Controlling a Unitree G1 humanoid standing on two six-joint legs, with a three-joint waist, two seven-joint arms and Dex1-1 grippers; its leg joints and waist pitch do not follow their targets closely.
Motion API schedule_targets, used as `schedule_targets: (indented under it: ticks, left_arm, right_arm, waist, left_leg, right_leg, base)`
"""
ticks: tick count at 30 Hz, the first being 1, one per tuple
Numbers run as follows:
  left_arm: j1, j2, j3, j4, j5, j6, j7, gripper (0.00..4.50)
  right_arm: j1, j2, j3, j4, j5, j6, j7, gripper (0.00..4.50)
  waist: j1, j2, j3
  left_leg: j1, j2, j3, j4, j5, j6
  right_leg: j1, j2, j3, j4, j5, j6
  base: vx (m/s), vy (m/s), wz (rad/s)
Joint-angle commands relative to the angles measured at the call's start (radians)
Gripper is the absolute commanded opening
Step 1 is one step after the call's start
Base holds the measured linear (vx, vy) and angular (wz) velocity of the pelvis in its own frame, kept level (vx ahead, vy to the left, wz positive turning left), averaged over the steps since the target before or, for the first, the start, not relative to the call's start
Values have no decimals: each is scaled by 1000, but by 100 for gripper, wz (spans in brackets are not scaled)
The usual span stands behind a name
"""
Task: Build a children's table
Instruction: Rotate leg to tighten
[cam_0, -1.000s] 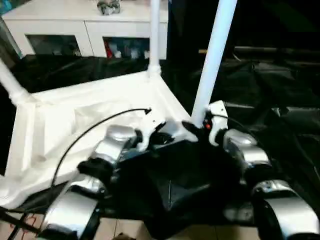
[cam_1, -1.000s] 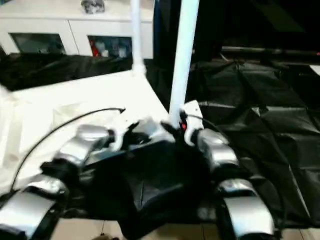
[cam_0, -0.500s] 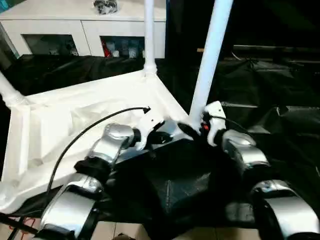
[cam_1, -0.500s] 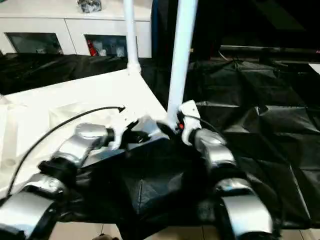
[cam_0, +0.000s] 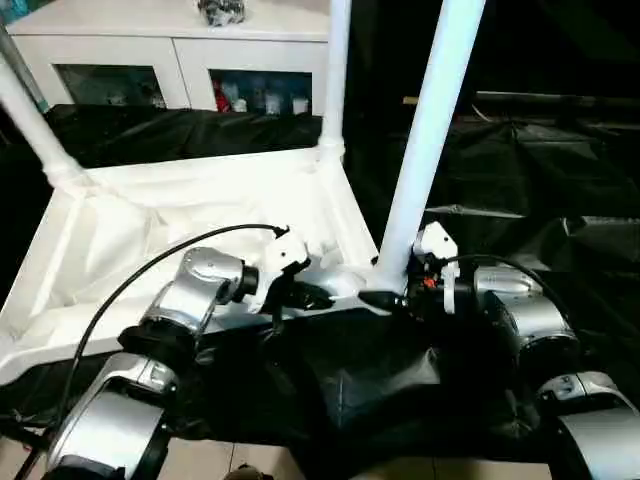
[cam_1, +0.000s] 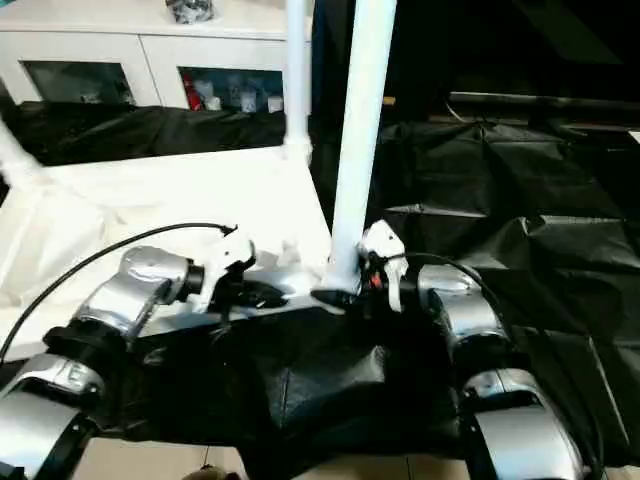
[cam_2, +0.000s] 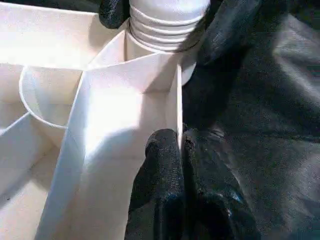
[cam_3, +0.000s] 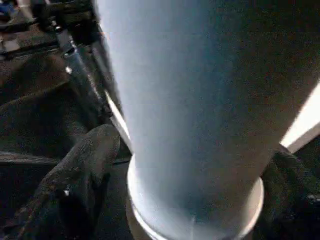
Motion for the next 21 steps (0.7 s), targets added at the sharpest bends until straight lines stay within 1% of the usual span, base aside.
schedule_targets:
  ticks: [1, 4, 5, 6, 8, 9, 10, 11, 12, 14, 15, 16, 17, 18, 19, 20, 21]
  left_arm:
    - [-16, -21, -14, -47, -32, -24, -35, 0]
    - [-15, -15, -15, -50, -36, -23, -47, 0]
    - [-14, -15, -13, -52, -38, -20, -44, 0]
    - [-14, -21, -8, -52, -38, -16, -33, 0]
    - [-14, -28, -2, -50, -38, -11, -18, 0]
    - [-16, -33, 2, -48, -39, -8, -7, 0]
    - [-21, -48, 12, -38, -37, -5, 31, 0]
    - [-22, -50, 13, -36, -36, -4, 37, 0]
    - [-32, -66, 23, -21, -34, 4, 78, 0]
    - [-46, -87, 33, 2, -27, 11, 138, 0]
    - [-49, -90, 34, 6, -24, 12, 151, 0]
    - [-60, -106, 39, 27, -14, 15, 200, 0]
    - [-70, -120, 43, 44, -5, 19, 250, 0]
    - [-84, -144, 52, 68, 5, 27, 321, 0]
    - [-84, -144, 52, 68, 5, 27, 321, 0]
    - [-96, -171, 60, 88, 14, 34, 395, 0]
    - [-103, -191, 65, 99, 18, 39, 438, 0]
  right_arm:
    - [18, 14, 48, -10, -7, 19, 31, 343]
    - [25, 19, 49, -25, -3, 28, 39, 315]
    - [30, 23, 50, -31, 1, 37, 42, 299]
    - [35, 30, 49, -35, 4, 43, 34, 299]
    - [38, 37, 46, -35, 6, 50, 22, 282]
    - [39, 42, 43, -33, 6, 55, 11, 279]
    - [36, 58, 31, -17, 1, 72, -43, 277]
    - [34, 60, 29, -13, -1, 72, -55, 275]
    - [24, 77, 18, 18, -19, 76, -141, 274]
    - [7, 101, 2, 61, -39, 83, -258, 272]
    - [4, 105, -1, 69, -42, 86, -280, 272]
    - [-6, 126, -16, 94, -46, 90, -359, 272]
    - [-15, 146, -32, 114, -44, 98, -430, 272]
    - [-27, 176, -52, 142, -41, 108, -528, 272]
    - [-27, 176, -52, 142, -41, 108, -528, 272]
    - [-42, 211, -77, 174, -30, 122, -640, 272]
    - [-52, 239, -90, 193, -27, 122, -715, 272]
  waist:
    - [1, -7, -63]
    - [2, -7, -65]
    - [2, -7, -65]
    - [2, -7, -66]
    - [3, -7, -65]
    - [3, -7, -64]
    - [3, -9, -64]
    - [3, -8, -63]
    - [1, -8, -62]
    - [-3, -6, -59]
    - [-5, -7, -59]
    - [-7, -6, -59]
    - [-9, -6, -58]
    - [-13, -7, -56]
    - [-16, -6, -56]
    - [-17, -6, -57]
    - [-20, -5, -55]
  left_leg:
    - [21, 33, -12, -66, -185, 86]
    - [21, 33, -12, -65, -170, 87]
    - [21, 33, -12, -65, -166, 88]
    - [21, 33, -12, -64, -162, 91]
    - [21, 33, -12, -65, -166, 90]
    - [20, 33, -12, -65, -169, 89]
    - [21, 33, -11, -65, -175, 85]
    - [21, 34, -12, -66, -176, 82]
    - [22, 33, -12, -68, -183, 70]
    - [25, 32, -13, -72, -222, 42]
    - [24, 32, -14, -73, -227, 34]
    - [24, 30, -15, -74, -235, 26]
    - [24, 29, -15, -74, -238, 24]
    - [27, 28, -16, -76, -255, 12]
    - [27, 28, -16, -77, -256, 8]
    - [28, 27, -16, -77, -256, 4]
    - [29, 29, -17, -79, -258, -3]
  right_leg:
    - [49, -46, 42, -62, -86, -275]
    - [50, -46, 42, -58, -57, -277]
    - [50, -45, 42, -58, -52, -278]
    - [50, -45, 42, -57, -45, -281]
    - [50, -46, 42, -58, -52, -281]
    - [49, -46, 42, -59, -58, -280]
    - [49, -46, 42, -60, -68, -278]
    - [48, -46, 43, -61, -76, -276]
    - [47, -47, 43, -63, -97, -271]
    - [44, -49, 44, -71, -163, -256]
    - [44, -49, 45, -72, -178, -249]
    - [47, -49, 44, -74, -198, -239]
    - [45, -48, 45, -76, -205, -234]
    - [43, -49, 46, -80, -234, -227]
    - [41, -49, 47, -82, -239, -220]
    - [40, -48, 47, -83, -242, -215]
    - [37, -48, 49, -83, -244, -214]
  base:
    - [0, 0, 0]
    - [0, 0, 0]
    - [0, 0, 0]
    - [0, 0, 0]
    - [0, 0, 0]
    - [0, 0, 0]
    - [0, 0, 0]
    - [0, 0, 0]
    - [0, 0, 0]
    - [0, 0, 0]
    - [0, 0, 0]
    - [0, 0, 0]
    - [0, 0, 0]
    - [0, 0, 0]
    - [0, 0, 0]
    - [0, 0, 0]
    - [0, 0, 0]
